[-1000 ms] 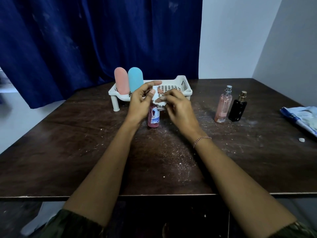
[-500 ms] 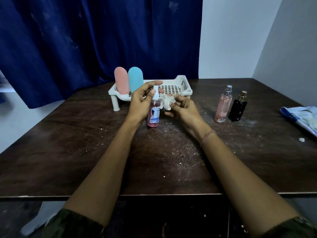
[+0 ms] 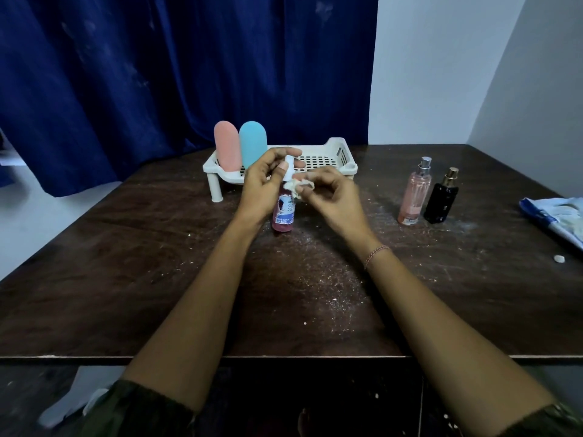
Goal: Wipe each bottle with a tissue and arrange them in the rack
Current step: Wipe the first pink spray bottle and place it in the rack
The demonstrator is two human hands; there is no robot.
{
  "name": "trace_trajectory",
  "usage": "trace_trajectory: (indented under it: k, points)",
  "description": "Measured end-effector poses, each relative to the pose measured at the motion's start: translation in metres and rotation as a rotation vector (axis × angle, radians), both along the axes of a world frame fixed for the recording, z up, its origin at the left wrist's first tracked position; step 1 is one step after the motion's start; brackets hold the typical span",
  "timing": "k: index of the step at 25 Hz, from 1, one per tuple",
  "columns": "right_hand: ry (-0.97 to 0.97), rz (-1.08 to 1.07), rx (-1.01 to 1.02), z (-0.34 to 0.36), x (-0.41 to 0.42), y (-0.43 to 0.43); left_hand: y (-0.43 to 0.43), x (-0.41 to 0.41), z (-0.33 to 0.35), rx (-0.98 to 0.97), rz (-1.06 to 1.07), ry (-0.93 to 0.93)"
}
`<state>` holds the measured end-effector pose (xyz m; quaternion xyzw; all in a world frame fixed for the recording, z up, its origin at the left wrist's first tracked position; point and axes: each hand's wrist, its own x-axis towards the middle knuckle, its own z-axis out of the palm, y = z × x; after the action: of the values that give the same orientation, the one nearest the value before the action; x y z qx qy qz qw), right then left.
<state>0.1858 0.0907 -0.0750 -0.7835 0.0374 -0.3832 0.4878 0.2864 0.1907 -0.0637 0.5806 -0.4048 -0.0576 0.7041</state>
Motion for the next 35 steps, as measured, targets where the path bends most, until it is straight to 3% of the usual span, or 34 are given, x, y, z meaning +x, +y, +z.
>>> trace_trajectory:
  k: [3,8,15,21,29,35]
  points:
    - [-0.071,-0.112,-0.323,0.000,0.001,0.006,0.000,0.002,-0.001,-0.022,-0.033,0.021]
    - [0.007,-0.074,-0.435,-0.003,0.000,0.005,0.000,-0.001,0.002,-0.097,-0.097,0.205]
    - [0.292,0.069,-0.650,-0.002,-0.002,0.005,0.001,0.000,0.003,-0.175,-0.071,0.270]
    - [0.060,-0.068,-0.555,-0.002,0.002,0.006,0.001,-0.004,0.006,-0.164,-0.101,0.281]
    - [0.361,0.029,-0.594,-0.001,-0.002,0.002,0.001,0.005,0.004,-0.221,-0.027,0.376]
    - [0.153,-0.102,-0.446,0.000,0.000,0.001,0.000,-0.001,0.003,-0.178,-0.016,0.292]
